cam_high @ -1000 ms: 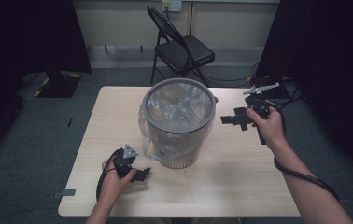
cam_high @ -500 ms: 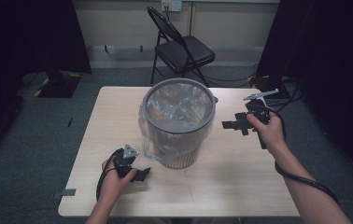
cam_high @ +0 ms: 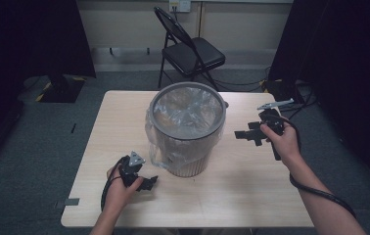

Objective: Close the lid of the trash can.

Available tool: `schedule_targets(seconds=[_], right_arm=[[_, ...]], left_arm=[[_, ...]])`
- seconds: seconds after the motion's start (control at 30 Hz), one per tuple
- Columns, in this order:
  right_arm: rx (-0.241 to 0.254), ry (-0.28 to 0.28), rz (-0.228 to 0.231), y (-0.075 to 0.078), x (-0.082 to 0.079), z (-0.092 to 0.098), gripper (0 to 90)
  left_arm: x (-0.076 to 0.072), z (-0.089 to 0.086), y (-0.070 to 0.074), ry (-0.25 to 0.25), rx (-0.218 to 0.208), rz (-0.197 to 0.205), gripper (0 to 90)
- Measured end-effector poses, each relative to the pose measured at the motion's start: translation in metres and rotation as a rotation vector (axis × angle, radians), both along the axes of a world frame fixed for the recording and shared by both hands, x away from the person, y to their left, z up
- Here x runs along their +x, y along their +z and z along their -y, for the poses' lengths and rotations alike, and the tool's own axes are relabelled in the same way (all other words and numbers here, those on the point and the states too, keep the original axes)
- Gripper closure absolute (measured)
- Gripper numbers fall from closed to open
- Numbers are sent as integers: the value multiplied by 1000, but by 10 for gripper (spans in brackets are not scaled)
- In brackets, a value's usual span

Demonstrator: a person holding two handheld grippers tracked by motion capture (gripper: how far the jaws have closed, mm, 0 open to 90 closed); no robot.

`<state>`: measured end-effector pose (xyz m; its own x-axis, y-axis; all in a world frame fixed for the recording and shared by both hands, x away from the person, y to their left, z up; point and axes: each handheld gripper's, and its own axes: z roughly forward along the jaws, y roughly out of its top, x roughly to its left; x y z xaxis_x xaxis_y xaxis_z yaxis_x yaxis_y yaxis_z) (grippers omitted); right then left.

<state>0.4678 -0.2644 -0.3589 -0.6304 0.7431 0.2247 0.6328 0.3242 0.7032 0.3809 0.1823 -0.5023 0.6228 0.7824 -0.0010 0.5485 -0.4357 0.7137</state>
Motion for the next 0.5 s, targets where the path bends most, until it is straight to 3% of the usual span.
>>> schedule_targets(seconds=[0.5], right_arm=[[-10, -13, -17, -18, -4, 11, 167]], left_arm=[[0, 0, 0, -2, 3, -1, 0]])
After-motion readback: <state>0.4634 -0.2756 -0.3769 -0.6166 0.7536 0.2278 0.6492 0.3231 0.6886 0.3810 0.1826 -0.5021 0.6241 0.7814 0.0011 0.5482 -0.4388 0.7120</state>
